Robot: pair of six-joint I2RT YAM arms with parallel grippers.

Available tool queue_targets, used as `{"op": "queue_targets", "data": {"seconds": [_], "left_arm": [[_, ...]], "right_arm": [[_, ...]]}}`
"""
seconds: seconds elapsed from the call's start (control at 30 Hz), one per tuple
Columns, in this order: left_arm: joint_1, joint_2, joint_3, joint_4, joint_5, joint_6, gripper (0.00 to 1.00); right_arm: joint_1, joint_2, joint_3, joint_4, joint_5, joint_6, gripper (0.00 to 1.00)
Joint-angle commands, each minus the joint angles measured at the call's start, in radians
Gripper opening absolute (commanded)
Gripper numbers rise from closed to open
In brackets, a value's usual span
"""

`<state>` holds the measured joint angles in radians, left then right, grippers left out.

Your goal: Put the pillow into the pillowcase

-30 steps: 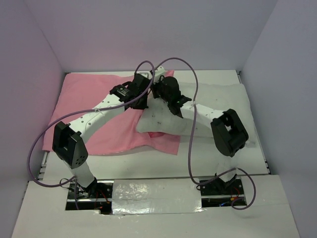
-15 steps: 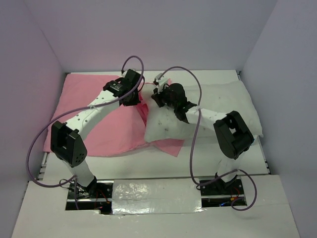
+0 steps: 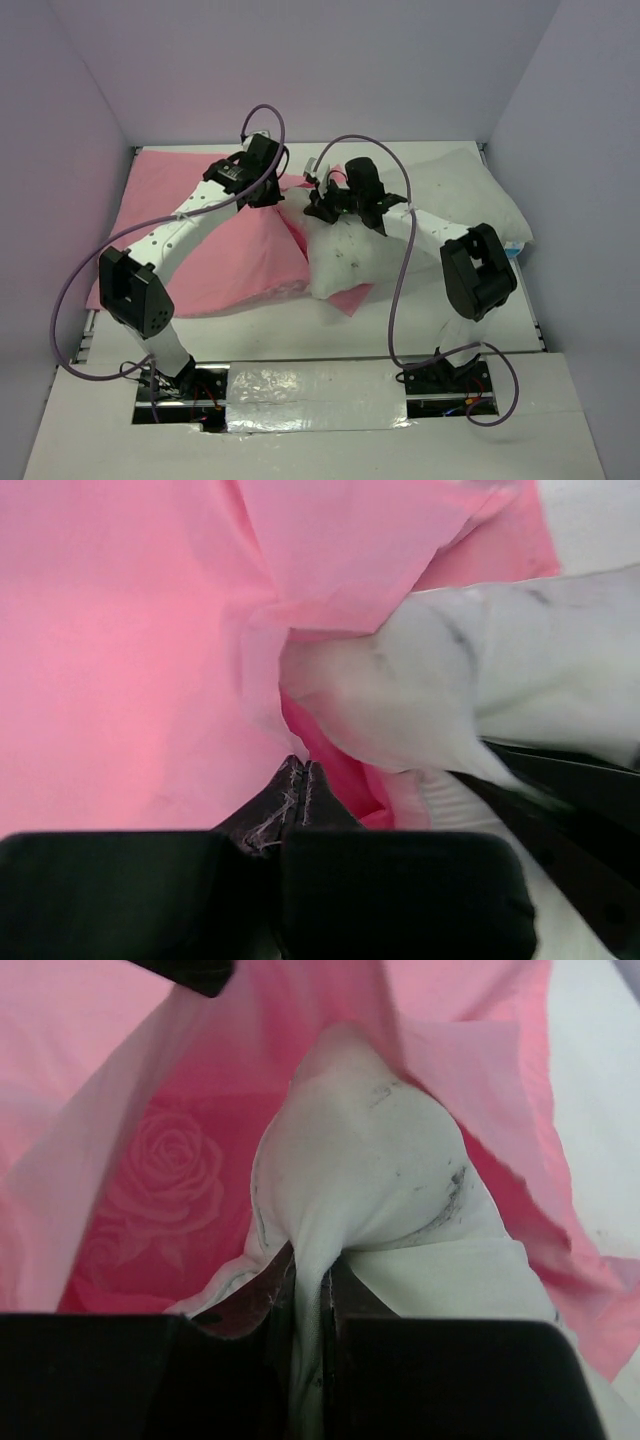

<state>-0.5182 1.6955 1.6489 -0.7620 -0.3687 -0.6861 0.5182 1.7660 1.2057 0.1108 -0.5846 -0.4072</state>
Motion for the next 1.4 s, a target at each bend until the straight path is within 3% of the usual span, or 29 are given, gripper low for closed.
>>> {"op": "queue_targets", "data": {"seconds": [0.0,0.2,0.5,0.67,0.77,0.87,0.9,1.0,1.17,1.23,1.37], "left_arm": [[-0.005,-0.088,-0.004,0.101,0.034,0.005,0.00],[-0.063,-0.125,-0.043,0.147,0.053,0.040,0.00],[-0.094,-0.125,-0.098,0.162,0.097,0.039,0.00],[-0.097,-0.122,-0.127,0.144,0.099,0.017,0.00],[-0.098,-0.126,-0.143,0.138,0.099,0.013,0.00],[-0.097,-0.125,-0.152,0.132,0.079,0.007,0.00],[-0.098,-0.119,-0.146,0.122,0.071,0.005,0.00],[-0.095,-0.094,-0.114,0.083,0.019,-0.007,0.00],[-0.062,-0.040,-0.063,0.078,0.010,-0.012,0.00],[-0.039,-0.033,-0.061,0.092,0.030,-0.010,0.00],[-0.028,-0.040,-0.078,0.118,0.062,-0.001,0.00]], "right_arm": [[0.020,0.050,0.101,-0.154,-0.202,-0.093,0.00],[0.032,0.148,0.176,0.047,-0.183,0.071,0.00],[0.040,0.292,0.281,0.511,0.181,0.511,0.00],[0.039,0.323,0.310,0.587,0.409,0.576,0.00],[0.031,0.334,0.324,0.592,0.439,0.544,0.02],[0.011,0.365,0.353,0.560,0.405,0.545,0.16],[0.006,0.378,0.379,0.494,0.347,0.523,0.38],[-0.007,0.357,0.368,0.355,0.242,0.446,0.64],[-0.029,0.176,0.267,0.190,0.145,0.340,0.80],[-0.040,0.101,0.253,0.135,0.074,0.337,0.82],[-0.069,0.009,0.271,-0.032,-0.026,0.308,0.98]]}}
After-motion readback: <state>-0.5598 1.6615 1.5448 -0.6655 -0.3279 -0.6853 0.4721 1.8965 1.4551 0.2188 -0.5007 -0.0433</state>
